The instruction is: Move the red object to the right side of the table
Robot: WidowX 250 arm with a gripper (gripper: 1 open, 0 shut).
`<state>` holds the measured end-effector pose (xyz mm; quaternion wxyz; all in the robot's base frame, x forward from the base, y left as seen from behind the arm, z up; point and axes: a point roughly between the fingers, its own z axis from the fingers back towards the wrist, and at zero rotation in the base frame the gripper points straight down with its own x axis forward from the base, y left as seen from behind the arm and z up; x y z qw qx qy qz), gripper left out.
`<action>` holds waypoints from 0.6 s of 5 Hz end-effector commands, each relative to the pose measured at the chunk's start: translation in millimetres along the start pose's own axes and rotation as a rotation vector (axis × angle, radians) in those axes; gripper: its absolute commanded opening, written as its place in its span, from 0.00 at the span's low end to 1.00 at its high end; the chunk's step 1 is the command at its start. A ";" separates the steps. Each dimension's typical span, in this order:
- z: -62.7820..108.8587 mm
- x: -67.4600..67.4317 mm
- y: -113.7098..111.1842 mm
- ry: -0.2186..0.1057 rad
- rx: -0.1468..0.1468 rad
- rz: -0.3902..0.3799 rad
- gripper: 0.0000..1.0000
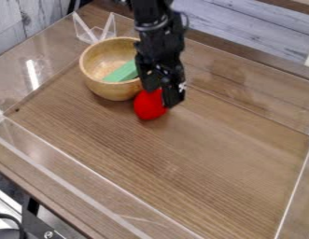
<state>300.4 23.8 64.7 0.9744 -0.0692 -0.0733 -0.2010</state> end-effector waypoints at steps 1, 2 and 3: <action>2.0 -0.7 5.9 -0.038 0.021 -0.005 1.00; 0.9 -9.3 23.8 -0.047 0.030 0.005 1.00; 0.9 -18.0 42.5 -0.052 0.035 0.019 1.00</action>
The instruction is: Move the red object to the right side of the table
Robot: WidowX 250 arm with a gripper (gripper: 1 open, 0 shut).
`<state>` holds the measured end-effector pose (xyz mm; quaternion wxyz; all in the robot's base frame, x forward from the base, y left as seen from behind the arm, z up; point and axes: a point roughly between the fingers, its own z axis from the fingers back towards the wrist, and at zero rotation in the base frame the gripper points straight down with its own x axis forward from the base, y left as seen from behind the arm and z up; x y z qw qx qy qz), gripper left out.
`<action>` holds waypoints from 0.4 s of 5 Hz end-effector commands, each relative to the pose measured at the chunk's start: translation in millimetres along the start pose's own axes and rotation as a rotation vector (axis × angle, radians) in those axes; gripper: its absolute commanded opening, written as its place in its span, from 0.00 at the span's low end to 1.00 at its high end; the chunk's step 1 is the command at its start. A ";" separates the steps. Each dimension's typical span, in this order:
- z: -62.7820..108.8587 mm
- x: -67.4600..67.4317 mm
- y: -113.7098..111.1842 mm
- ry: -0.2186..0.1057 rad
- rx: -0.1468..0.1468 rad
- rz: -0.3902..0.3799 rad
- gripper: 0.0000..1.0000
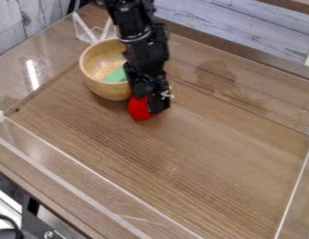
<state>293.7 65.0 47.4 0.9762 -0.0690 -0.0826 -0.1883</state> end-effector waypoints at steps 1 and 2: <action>16.2 2.2 13.9 -0.034 0.012 -0.051 1.00; 18.8 -0.3 18.7 -0.028 -0.003 -0.102 1.00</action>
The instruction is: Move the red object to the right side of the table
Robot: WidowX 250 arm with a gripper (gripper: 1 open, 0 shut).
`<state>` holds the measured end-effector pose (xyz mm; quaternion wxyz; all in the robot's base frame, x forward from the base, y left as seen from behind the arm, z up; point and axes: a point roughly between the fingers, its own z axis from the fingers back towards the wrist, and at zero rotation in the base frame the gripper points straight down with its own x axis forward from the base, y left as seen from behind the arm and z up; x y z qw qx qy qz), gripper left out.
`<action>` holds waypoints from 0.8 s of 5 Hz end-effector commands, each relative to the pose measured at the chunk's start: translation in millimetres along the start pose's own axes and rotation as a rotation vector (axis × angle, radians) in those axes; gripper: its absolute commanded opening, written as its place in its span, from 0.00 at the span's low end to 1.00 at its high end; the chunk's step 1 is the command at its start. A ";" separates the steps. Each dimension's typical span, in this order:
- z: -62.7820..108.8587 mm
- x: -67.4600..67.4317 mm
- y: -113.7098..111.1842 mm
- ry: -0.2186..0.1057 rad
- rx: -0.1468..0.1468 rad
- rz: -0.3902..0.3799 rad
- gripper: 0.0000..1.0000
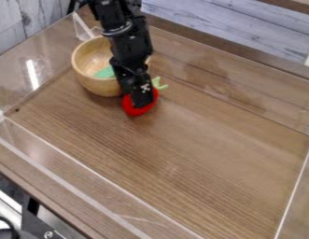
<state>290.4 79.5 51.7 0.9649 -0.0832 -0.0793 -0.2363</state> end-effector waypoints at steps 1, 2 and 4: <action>14.7 7.3 1.8 -0.033 0.037 -0.002 0.00; 19.7 9.4 -7.8 -0.043 0.032 0.005 0.00; 41.7 15.7 -11.9 -0.071 0.006 0.013 0.00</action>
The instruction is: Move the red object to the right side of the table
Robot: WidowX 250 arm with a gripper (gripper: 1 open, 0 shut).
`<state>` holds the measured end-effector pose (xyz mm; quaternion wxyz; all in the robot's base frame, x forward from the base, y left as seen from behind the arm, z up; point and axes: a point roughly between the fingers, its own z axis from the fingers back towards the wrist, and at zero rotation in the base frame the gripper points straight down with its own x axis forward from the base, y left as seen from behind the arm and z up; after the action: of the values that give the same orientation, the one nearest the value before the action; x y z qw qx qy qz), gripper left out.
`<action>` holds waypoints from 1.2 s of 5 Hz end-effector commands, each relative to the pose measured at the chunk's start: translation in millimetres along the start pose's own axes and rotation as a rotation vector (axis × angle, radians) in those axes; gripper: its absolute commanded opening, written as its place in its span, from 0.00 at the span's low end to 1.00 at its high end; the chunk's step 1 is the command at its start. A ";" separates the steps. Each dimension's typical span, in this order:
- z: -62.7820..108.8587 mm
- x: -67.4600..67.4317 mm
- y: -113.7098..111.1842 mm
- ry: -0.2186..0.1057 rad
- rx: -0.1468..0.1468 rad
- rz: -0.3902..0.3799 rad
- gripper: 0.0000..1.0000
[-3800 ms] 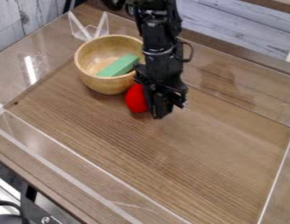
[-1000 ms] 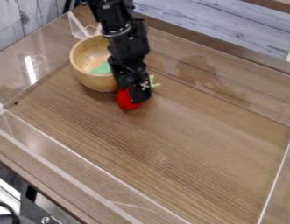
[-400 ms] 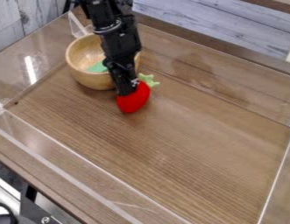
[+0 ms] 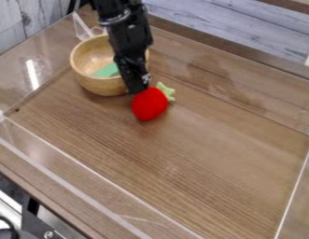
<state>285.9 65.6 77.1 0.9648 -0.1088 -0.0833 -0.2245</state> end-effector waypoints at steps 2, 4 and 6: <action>7.0 2.8 -5.8 -0.074 0.037 0.024 0.00; 25.6 -0.1 -33.5 -0.078 -0.012 -0.052 0.00; -12.1 -3.7 -45.0 -0.094 -0.029 0.003 0.00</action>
<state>259.8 24.2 64.7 0.9600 -0.1410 -0.1108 -0.2149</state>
